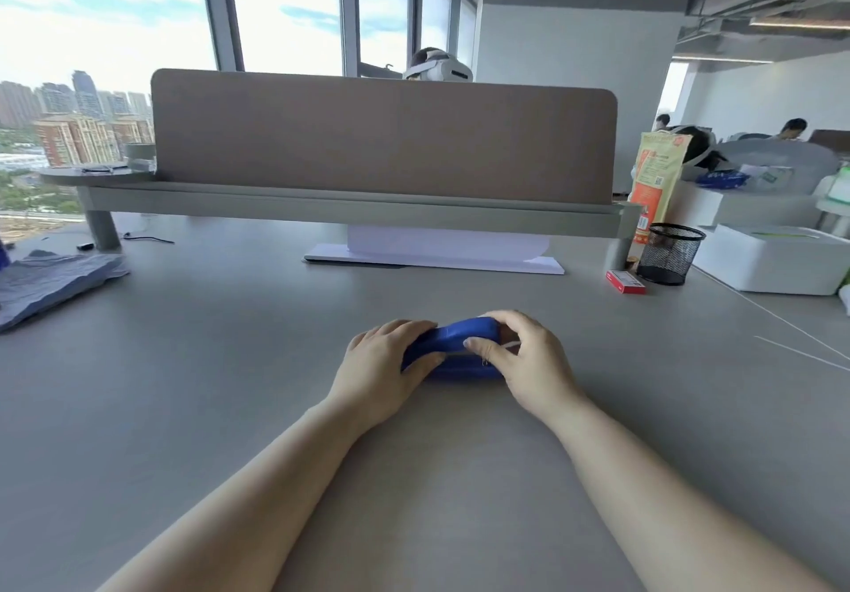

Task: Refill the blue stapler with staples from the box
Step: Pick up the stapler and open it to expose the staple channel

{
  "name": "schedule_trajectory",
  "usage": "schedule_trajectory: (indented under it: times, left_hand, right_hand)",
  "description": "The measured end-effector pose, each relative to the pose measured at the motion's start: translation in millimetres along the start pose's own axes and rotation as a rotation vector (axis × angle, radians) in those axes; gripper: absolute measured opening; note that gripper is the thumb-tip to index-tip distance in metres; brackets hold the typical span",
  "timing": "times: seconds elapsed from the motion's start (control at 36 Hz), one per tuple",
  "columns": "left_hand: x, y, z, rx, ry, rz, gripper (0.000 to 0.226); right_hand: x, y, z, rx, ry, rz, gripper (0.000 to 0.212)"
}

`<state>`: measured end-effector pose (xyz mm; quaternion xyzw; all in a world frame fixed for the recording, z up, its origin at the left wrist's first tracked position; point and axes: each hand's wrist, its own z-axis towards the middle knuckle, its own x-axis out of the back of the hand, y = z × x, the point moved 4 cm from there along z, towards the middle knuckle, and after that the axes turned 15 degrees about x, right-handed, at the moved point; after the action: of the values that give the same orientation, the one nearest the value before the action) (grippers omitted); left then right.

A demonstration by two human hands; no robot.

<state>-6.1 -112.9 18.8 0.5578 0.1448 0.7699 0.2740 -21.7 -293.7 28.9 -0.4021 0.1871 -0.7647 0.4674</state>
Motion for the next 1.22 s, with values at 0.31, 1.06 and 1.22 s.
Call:
schedule_trajectory:
  times: [0.31, 1.06, 1.22]
  left_hand:
    - [1, -10, 12, -0.006, 0.029, -0.006, 0.034]
    - [14, -4, 9, 0.043, 0.090, -0.245, 0.032]
    - [24, -8, 8, 0.140, 0.089, -0.429, 0.020]
  right_hand:
    - [-4, 12, 3, -0.092, -0.029, 0.146, 0.029]
    - [-18, 2, 6, -0.051, -0.026, 0.188, 0.029]
    - [-15, 1, 7, -0.031, -0.042, 0.129, 0.018]
